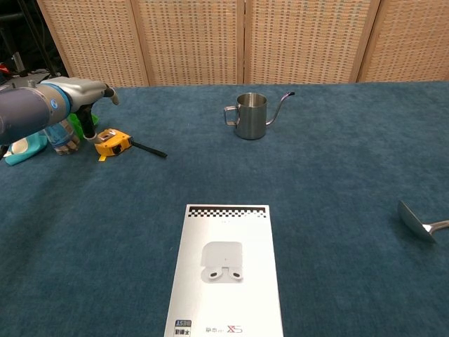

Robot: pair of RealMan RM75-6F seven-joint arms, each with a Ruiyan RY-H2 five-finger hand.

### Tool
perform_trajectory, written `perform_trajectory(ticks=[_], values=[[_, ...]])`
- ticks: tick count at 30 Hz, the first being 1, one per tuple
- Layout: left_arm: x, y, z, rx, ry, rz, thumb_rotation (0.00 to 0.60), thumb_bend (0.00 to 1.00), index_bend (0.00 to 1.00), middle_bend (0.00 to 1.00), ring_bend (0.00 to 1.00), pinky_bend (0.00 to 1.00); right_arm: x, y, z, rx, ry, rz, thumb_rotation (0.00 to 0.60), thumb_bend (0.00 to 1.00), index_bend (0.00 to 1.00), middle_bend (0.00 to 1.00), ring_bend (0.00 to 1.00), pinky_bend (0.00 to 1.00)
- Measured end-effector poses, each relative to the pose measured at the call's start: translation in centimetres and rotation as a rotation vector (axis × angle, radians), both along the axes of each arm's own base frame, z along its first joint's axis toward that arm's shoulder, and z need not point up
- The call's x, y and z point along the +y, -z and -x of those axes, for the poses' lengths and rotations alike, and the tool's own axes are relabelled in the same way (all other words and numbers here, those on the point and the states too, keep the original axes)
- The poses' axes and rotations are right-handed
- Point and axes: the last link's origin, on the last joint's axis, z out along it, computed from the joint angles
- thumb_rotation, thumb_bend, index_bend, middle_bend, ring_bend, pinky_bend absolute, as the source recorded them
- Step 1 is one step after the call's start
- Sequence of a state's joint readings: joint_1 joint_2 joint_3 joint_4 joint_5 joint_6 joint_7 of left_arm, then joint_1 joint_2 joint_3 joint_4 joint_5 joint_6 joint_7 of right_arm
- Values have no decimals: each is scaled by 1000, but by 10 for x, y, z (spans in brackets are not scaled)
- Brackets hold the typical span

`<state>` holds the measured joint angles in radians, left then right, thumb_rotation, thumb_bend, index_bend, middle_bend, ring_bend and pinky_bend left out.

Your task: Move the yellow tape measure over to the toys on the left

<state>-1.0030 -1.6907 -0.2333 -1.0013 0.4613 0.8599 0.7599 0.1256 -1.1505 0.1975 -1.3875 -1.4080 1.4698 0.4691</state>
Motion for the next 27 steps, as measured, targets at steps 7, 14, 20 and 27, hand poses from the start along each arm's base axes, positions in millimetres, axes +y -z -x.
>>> perform_trajectory(ticks=[7,14,20,27], values=[[0,-9,-18,-49,70,-31,600,207,127,0,0,0,0,0,0,5,7,-1,600,2,60,0,0,0],[-7,-20,-43,-143,125,-38,600,117,43,0,0,0,0,1,-2,7,0,-2,600,2,60,0,0,0],[-22,-40,-65,-249,192,-62,600,65,0,0,0,0,2,2,-4,16,-12,-9,600,2,60,0,0,0],[-56,-77,-56,-218,306,-118,600,30,0,0,0,0,4,2,-5,25,-16,-7,600,2,60,0,0,0]])
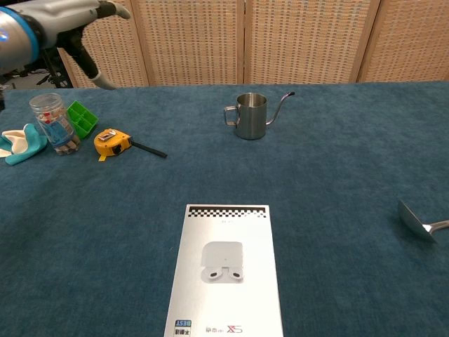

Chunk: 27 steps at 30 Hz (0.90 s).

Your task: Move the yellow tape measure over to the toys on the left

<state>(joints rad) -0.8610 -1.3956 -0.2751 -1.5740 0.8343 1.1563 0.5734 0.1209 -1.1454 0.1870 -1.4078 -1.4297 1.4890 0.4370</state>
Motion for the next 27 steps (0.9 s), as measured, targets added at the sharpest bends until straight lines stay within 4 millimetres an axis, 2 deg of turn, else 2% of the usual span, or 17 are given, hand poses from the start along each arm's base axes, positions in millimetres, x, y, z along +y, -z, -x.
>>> perform_trajectory(ticks=[2,7,12,16,21,27], values=[[-16,-11,12,47,27,-21,600,24,0,0,0,0,1,1,0,13,1,-16,600,2,60,0,0,0],[-69,-39,56,163,19,-46,600,13,0,0,0,0,2,4,-1,57,9,-57,600,2,60,0,0,0],[-126,-44,99,240,-43,-7,600,13,0,0,0,0,4,12,-8,128,10,-93,600,2,60,0,0,0],[-165,-49,122,253,-99,-8,600,13,0,0,0,0,4,21,-16,177,-7,-113,600,2,60,0,0,0],[-191,-54,141,224,-159,-29,600,12,0,0,0,0,5,28,-22,209,-31,-114,600,0,13,0,0,0],[-203,-57,154,150,-199,-72,600,12,0,0,0,0,5,37,-27,267,-46,-105,600,0,0,0,0,0]])
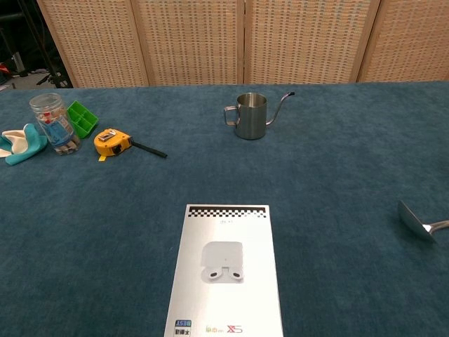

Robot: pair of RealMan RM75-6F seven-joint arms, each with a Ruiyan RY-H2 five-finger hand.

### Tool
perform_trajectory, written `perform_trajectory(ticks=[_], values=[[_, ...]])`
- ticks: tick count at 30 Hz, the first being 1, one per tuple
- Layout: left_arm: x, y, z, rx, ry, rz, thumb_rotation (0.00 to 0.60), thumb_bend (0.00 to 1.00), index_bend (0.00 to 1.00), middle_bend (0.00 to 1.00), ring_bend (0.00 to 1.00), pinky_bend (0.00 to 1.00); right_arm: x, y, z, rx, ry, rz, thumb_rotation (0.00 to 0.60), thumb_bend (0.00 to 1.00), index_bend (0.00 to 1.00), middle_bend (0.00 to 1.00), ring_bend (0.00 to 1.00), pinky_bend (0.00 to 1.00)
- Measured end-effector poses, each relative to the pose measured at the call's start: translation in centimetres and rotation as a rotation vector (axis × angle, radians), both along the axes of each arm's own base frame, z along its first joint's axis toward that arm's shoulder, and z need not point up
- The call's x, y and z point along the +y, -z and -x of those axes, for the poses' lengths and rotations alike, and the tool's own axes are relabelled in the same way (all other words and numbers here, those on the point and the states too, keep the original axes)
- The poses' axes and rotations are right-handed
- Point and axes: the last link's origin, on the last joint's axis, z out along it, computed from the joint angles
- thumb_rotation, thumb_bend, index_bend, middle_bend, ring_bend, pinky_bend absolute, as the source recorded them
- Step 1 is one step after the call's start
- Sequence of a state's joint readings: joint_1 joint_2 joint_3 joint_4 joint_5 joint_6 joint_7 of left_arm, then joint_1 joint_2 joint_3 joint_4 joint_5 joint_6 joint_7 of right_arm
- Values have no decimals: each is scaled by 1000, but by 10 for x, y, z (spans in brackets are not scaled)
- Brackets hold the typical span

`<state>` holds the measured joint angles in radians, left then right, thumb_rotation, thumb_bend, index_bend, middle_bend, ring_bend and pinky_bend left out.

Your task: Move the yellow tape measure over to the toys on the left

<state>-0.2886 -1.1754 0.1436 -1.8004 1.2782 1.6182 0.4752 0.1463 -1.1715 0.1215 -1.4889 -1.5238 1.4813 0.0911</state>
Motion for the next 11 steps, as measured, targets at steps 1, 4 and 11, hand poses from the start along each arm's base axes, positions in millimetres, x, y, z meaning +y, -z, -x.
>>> perform_trajectory(ticks=[1,4,11], values=[[-2,-1,1,-12,-3,-8,600,11,0,0,0,0,0,2,-1,9,-1,1,600,0,0,0,0,0],[-8,-3,8,-45,-15,-35,600,11,0,0,0,0,0,5,-2,25,1,-3,600,0,0,0,0,0],[-12,-12,15,-64,-14,-84,600,12,0,0,0,0,0,13,-5,24,11,-31,600,0,0,0,0,0]])
